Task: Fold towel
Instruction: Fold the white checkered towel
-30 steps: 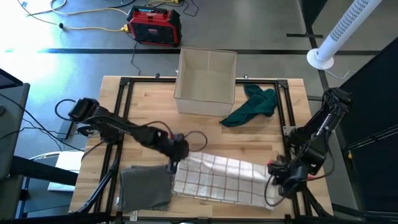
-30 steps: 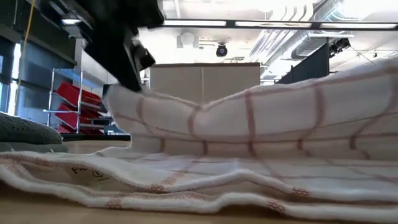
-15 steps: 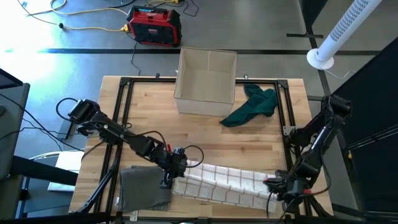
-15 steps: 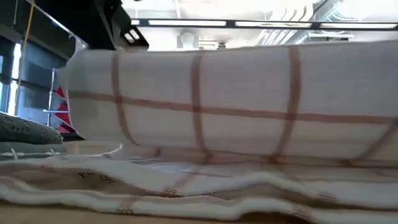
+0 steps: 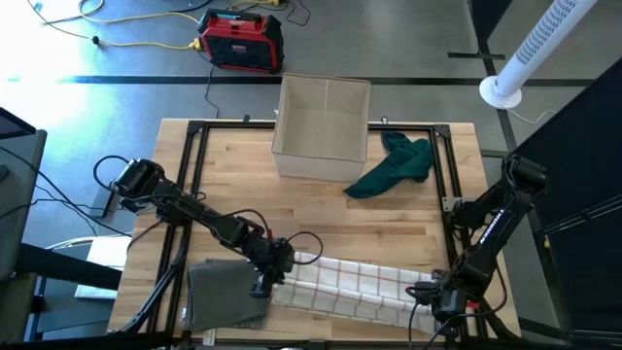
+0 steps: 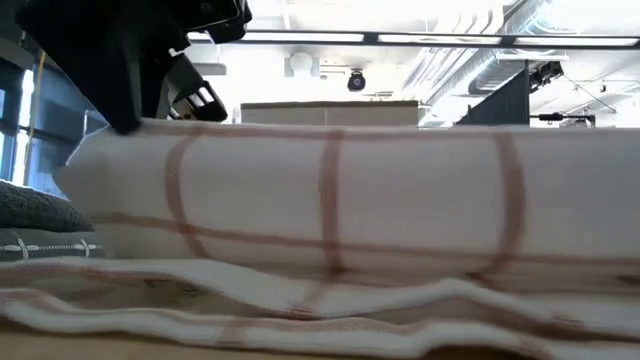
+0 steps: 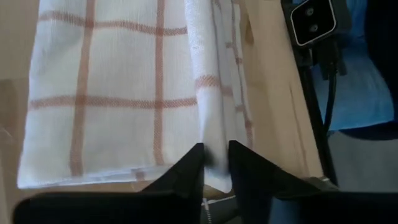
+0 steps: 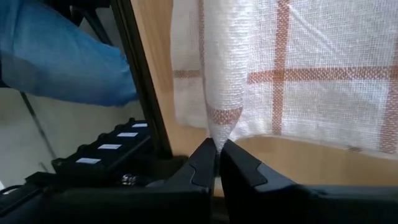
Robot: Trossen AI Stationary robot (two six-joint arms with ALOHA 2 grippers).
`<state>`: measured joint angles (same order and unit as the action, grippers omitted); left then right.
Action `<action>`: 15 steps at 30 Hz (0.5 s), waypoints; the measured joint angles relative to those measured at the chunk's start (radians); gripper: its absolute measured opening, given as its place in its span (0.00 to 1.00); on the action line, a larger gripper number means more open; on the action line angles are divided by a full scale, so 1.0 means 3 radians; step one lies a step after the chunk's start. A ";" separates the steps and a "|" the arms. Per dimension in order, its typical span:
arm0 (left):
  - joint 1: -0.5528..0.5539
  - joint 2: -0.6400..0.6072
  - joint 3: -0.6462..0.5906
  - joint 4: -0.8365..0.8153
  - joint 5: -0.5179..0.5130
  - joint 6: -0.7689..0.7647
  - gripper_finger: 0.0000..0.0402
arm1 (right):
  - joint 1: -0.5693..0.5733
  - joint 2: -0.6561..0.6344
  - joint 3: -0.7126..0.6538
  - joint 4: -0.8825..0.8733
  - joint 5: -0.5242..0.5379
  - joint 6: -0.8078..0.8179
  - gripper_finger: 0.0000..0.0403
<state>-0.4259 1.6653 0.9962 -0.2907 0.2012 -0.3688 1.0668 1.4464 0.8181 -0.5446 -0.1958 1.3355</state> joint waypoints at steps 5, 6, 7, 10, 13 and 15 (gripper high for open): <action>-0.0001 0.0000 0.0000 -0.0023 -0.0001 -0.0140 0.32 | 0.0000 0.0000 0.0000 0.0100 -0.0091 0.0136 0.27; -0.0001 0.0000 0.0000 -0.0029 -0.0001 -0.0159 0.34 | 0.0000 0.0000 0.0000 0.0151 -0.0151 0.0173 0.30; -0.0001 0.0000 0.0000 -0.0027 -0.0001 -0.0164 0.35 | 0.0000 0.0000 0.0000 0.0186 -0.0212 0.0229 0.33; 0.0000 0.0000 0.0000 -0.0007 0.0077 -0.0164 0.38 | 0.0009 0.0000 0.0001 0.0365 -0.0435 0.0362 0.38; 0.0001 0.0000 0.0072 -0.0022 0.0209 -0.0164 0.38 | 0.0046 0.0000 0.0001 0.0437 -0.0521 0.0495 0.40; 0.0000 -0.0012 0.0161 -0.0007 0.0206 -0.0159 0.38 | 0.0060 0.0000 0.0001 0.0433 -0.0514 0.0526 0.39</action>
<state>-0.4259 1.6618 1.0444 -0.2928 0.2631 -0.4165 1.0848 1.4464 0.8185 -0.4145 -0.3499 1.4933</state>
